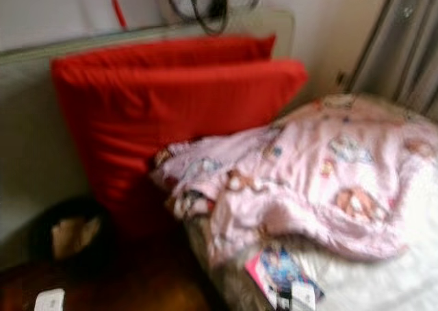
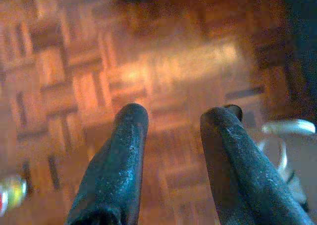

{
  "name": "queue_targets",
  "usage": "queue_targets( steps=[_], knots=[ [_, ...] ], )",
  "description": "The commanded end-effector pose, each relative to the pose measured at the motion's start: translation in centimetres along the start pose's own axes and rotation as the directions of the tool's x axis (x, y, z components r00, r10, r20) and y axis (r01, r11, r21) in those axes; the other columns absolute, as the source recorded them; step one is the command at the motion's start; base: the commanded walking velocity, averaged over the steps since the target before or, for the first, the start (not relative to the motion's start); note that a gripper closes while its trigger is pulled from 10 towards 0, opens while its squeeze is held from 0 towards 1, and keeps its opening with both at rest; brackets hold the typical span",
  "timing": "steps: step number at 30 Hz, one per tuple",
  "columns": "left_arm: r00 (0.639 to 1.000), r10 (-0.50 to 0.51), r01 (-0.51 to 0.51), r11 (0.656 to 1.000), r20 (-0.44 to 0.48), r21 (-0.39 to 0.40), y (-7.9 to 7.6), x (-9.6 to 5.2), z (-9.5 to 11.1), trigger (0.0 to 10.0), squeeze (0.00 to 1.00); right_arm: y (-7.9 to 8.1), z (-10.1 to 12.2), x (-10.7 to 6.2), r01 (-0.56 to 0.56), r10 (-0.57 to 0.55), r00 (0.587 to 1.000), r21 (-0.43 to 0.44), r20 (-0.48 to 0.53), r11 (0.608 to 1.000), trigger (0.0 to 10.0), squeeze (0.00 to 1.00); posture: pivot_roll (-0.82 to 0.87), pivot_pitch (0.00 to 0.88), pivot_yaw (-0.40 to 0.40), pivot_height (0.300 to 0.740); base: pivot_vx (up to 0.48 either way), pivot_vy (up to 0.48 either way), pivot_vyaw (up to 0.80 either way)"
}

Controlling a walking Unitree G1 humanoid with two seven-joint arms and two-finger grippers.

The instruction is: Clean up the room

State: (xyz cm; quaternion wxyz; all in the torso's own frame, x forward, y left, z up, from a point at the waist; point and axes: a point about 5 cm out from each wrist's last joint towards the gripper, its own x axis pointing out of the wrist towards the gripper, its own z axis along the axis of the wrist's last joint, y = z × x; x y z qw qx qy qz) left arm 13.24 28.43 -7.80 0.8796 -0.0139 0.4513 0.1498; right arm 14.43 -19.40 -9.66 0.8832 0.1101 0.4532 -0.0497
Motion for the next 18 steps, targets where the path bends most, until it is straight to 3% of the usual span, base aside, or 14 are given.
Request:
queue_targets(
  steps=[1,3,5,16,18],
  knots=[
    [1.000,0.017,-0.017,1.000,0.002,0.005,0.7,-0.1,0.2,10.0,0.00,0.6,0.5,0.2,-0.006,0.006,1.000,0.006,0.014,1.000,10.0,0.00,0.04,0.000,-0.052,0.740,0.000,0.000,0.80],
    [1.000,0.017,-0.017,1.000,0.000,0.004,0.7,-0.1,0.1,10.0,0.00,0.6,0.6,0.3,-0.003,0.003,1.000,0.009,0.016,1.000,10.0,0.00,0.04,0.000,-0.056,0.740,0.000,0.000,0.80],
    [1.000,0.015,-0.015,1.000,-0.007,0.001,0.7,-0.2,-0.2,10.0,0.00,0.5,0.5,0.3,0.006,-0.007,1.000,0.038,0.014,0.999,10.0,0.00,0.03,0.000,-0.071,0.740,0.000,0.000,0.00],
    [0.998,0.014,-0.016,0.999,-0.058,-0.044,0.4,-0.6,-2.3,10.0,0.00,0.0,1.8,0.4,0.041,-0.043,0.998,0.029,0.046,0.999,10.0,0.00,0.02,0.000,-0.162,0.740,0.000,0.000,0.00],
    [0.999,0.001,-0.003,0.999,-0.034,-0.044,-0.2,-0.2,-1.1,10.0,0.00,0.0,1.7,0.4,0.052,-0.054,0.997,0.051,0.052,0.997,10.0,0.00,0.02,0.000,-0.166,0.740,0.000,0.000,0.00]
  ],
)
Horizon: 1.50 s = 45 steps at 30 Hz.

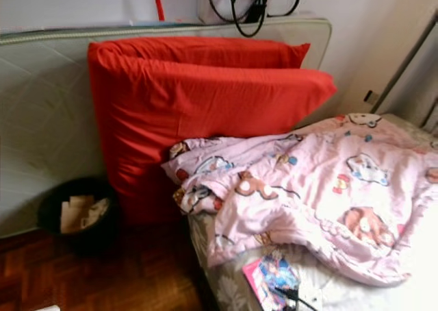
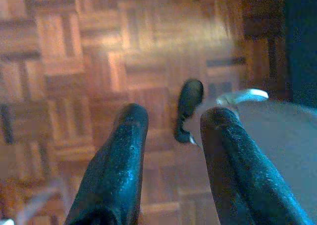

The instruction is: Clean up the room

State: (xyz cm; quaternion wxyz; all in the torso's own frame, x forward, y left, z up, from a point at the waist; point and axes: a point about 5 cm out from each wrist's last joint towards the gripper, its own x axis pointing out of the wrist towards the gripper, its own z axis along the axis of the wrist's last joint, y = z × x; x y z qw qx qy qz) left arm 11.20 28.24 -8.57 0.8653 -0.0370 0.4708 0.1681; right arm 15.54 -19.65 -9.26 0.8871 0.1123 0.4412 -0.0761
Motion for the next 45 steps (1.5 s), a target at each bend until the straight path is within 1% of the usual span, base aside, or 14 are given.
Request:
queue_targets(
  steps=[1,7,8,9,12,14,17,19,22,26,35,38,41,45],
  knots=[
    [0.999,-0.019,0.019,1.000,0.027,0.013,-0.7,0.4,1.4,10.0,0.00,0.0,0.5,0.1,0.013,-0.014,1.000,0.032,0.024,0.999,10.0,0.00,0.01,0.000,-0.162,0.740,0.000,0.000,0.00],
    [0.999,-0.030,0.028,0.999,0.035,0.036,-0.7,0.5,2.0,10.0,0.00,0.8,-0.3,0.0,0.018,-0.019,1.000,0.071,0.020,0.997,10.0,0.00,-0.01,0.000,-0.146,0.740,0.000,0.000,0.00],
    [0.999,-0.035,0.033,0.998,0.037,0.059,-0.6,0.5,2.1,10.0,0.00,1.1,-0.7,0.0,0.020,-0.021,1.000,0.078,0.011,0.997,10.0,0.00,-0.01,0.000,-0.148,0.740,0.000,0.000,0.00],
    [0.999,-0.035,0.033,0.998,0.037,0.059,-0.6,0.5,2.1,10.0,0.00,1.1,-0.7,0.0,0.020,-0.021,1.000,0.078,0.011,0.997,10.0,0.00,-0.01,0.000,-0.148,0.740,0.000,0.000,0.00],
    [0.998,-0.032,0.028,0.996,0.051,0.080,-0.3,0.5,2.7,10.0,0.00,1.7,-0.9,0.0,0.013,-0.013,1.000,0.078,0.006,0.997,10.0,0.00,0.00,0.000,-0.143,0.740,0.000,0.000,0.00],
    [0.998,-0.029,0.023,0.996,0.059,0.092,0.1,0.5,3.1,10.0,0.00,2.2,-1.0,0.1,0.012,-0.012,1.000,0.100,0.008,0.995,10.0,0.00,0.02,0.001,-0.144,0.740,0.000,0.000,0.00],
    [0.997,-0.023,0.015,0.994,0.071,0.109,0.5,0.5,3.6,10.0,0.00,2.9,-0.9,0.2,-0.007,0.008,1.000,0.085,0.000,0.996,10.0,0.00,0.03,0.009,-0.145,0.740,0.000,0.000,0.00],
    [0.997,-0.006,0.000,0.997,0.077,0.077,1.0,0.5,3.7,10.0,0.00,3.4,-0.9,0.2,-0.010,0.009,1.000,0.098,0.005,0.995,10.0,0.00,0.01,0.000,-0.129,0.740,0.000,0.000,0.00],
    [0.997,-0.002,-0.004,0.997,0.075,0.077,1.2,0.4,3.7,10.0,0.00,3.7,-1.0,0.2,-0.003,0.002,1.000,0.126,0.009,0.992,10.0,0.00,0.02,0.000,-0.132,0.740,0.000,0.000,0.00],
    [0.997,0.014,-0.018,0.999,0.082,0.048,1.5,0.4,4.0,10.0,0.00,3.7,-1.3,0.1,-0.001,0.001,1.000,0.114,0.000,0.993,10.0,0.00,0.03,0.000,-0.144,0.740,0.000,0.000,0.00],
    [0.996,0.026,-0.030,0.998,0.087,0.052,2.0,0.3,3.9,10.0,0.00,3.4,-1.7,0.0,0.022,-0.023,1.000,0.140,0.002,0.990,10.0,0.00,0.04,0.000,-0.149,0.740,0.000,0.000,0.00],
    [0.995,0.028,-0.034,0.998,0.096,0.054,2.0,0.3,4.2,10.0,0.00,3.7,-1.5,0.1,0.018,-0.019,1.000,0.148,0.005,0.989,10.0,0.00,0.04,0.000,-0.155,0.740,0.000,0.000,0.00],
    [0.994,0.038,-0.041,0.999,0.106,0.020,2.1,0.3,4.4,10.0,0.00,4.0,-1.3,0.1,0.008,-0.009,1.000,0.140,0.007,0.990,10.0,0.00,0.04,0.000,-0.161,0.740,0.000,0.000,0.00],
    [0.993,0.031,-0.034,0.999,0.111,0.023,2.0,0.4,4.5,10.0,0.00,4.3,-1.1,0.2,-0.004,0.003,1.000,0.131,0.006,0.991,10.0,0.00,0.06,0.000,-0.175,0.740,0.000,0.000,0.00]
  ],
)
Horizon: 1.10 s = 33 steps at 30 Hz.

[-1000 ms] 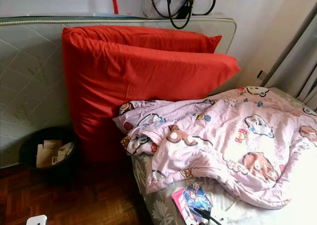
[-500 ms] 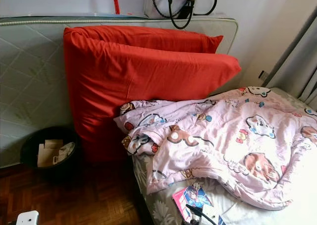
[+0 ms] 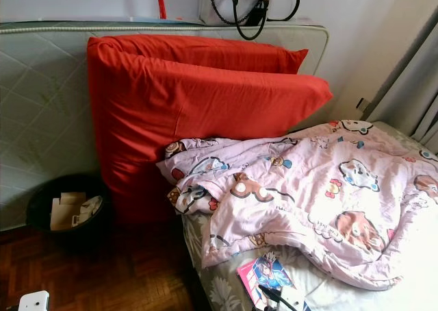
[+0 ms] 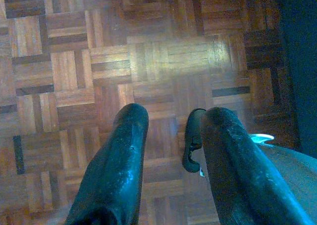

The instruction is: Clean up the room

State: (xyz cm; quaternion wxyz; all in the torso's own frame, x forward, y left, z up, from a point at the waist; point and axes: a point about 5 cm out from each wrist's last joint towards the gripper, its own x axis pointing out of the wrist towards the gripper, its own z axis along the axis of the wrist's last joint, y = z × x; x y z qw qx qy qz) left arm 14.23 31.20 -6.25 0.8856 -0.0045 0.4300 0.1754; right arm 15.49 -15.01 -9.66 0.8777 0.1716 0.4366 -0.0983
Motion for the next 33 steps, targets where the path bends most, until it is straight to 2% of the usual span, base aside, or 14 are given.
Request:
queue_targets(
  steps=[1,14,18,25,32,33],
  knots=[
    [1.000,0.001,0.000,1.000,0.009,-0.013,-0.1,0.0,0.2,10.0,0.00,-0.1,0.4,0.1,0.009,-0.009,1.000,0.003,0.010,1.000,10.0,0.00,0.06,0.000,-0.175,0.740,0.000,0.000,0.00],
    [1.000,0.019,-0.019,0.999,-0.004,-0.032,0.3,-0.2,-0.4,10.0,0.00,-0.7,-0.4,-0.2,0.029,-0.029,1.000,0.011,-0.002,1.000,10.0,0.00,0.07,0.000,-0.177,0.740,0.000,0.000,0.00],
    [1.000,0.014,-0.013,0.999,0.004,-0.034,0.4,-0.1,-0.3,10.0,0.00,-0.5,-0.4,-0.2,0.025,-0.025,1.000,0.013,-0.004,1.000,10.0,0.00,0.08,0.000,-0.182,0.740,0.000,0.000,0.00],
    [0.999,0.025,-0.023,0.995,0.025,-0.095,0.5,0.0,0.3,10.0,0.00,0.2,0.0,0.0,0.007,-0.007,1.000,0.002,-0.002,1.000,10.0,0.00,0.11,0.000,-0.183,0.740,0.000,0.000,0.00],
    [1.000,0.015,-0.013,0.998,0.019,-0.058,0.2,0.1,0.7,10.0,0.00,0.5,0.6,0.2,0.020,-0.020,1.000,0.039,0.018,0.999,10.0,0.00,0.14,0.000,-0.147,0.740,0.000,0.000,0.00],
    [1.000,0.000,0.000,1.000,0.011,-0.022,-0.1,0.2,0.7,10.0,0.00,0.2,0.7,0.2,0.036,-0.037,0.999,0.058,0.019,0.998,10.0,0.00,0.16,0.000,-0.125,0.740,0.000,0.000,0.00]
  ],
)
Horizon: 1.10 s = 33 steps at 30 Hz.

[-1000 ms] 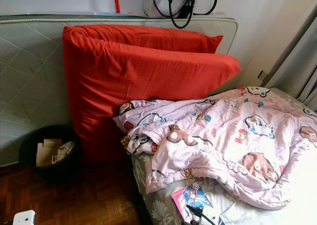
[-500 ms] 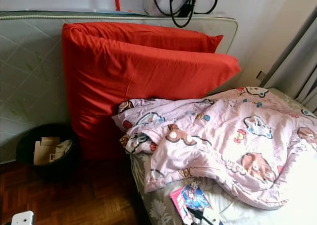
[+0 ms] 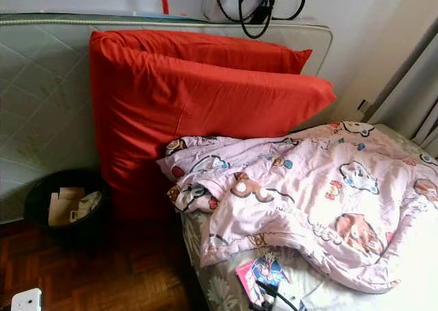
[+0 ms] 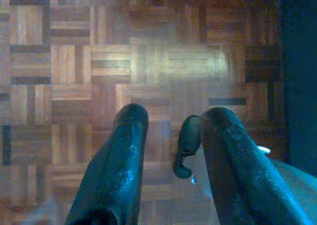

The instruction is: Clean up the room

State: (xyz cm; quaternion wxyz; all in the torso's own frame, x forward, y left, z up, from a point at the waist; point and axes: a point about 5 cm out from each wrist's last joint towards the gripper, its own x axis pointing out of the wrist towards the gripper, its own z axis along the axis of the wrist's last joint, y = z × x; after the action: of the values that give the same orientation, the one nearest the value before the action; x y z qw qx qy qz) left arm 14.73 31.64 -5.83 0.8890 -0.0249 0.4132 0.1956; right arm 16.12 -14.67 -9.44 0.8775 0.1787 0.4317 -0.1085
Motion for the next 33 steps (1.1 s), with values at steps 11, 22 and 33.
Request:
queue_targets(
  steps=[11,22,33],
  knots=[
    [0.999,-0.025,0.027,0.998,-0.043,0.048,-1.3,0.1,-0.7,10.0,0.00,-1.6,0.7,0.0,0.050,-0.050,0.999,0.027,0.017,0.998,10.0,0.00,0.16,0.000,-0.073,0.740,0.000,0.000,0.00],
    [0.991,-0.112,0.113,0.994,-0.074,0.001,-5.9,0.0,-2.6,10.0,0.00,-7.2,3.2,-0.6,0.149,-0.149,0.986,0.005,0.071,0.989,10.0,0.00,0.08,0.000,-0.080,0.740,0.000,0.000,0.00],
    [0.970,-0.233,0.231,0.972,0.071,0.036,-11.5,0.2,0.4,10.0,0.00,-8.3,3.7,-0.8,0.163,-0.165,0.983,0.032,0.079,0.986,10.0,0.00,0.10,0.000,-0.108,0.740,0.000,0.000,0.00]
  ],
)
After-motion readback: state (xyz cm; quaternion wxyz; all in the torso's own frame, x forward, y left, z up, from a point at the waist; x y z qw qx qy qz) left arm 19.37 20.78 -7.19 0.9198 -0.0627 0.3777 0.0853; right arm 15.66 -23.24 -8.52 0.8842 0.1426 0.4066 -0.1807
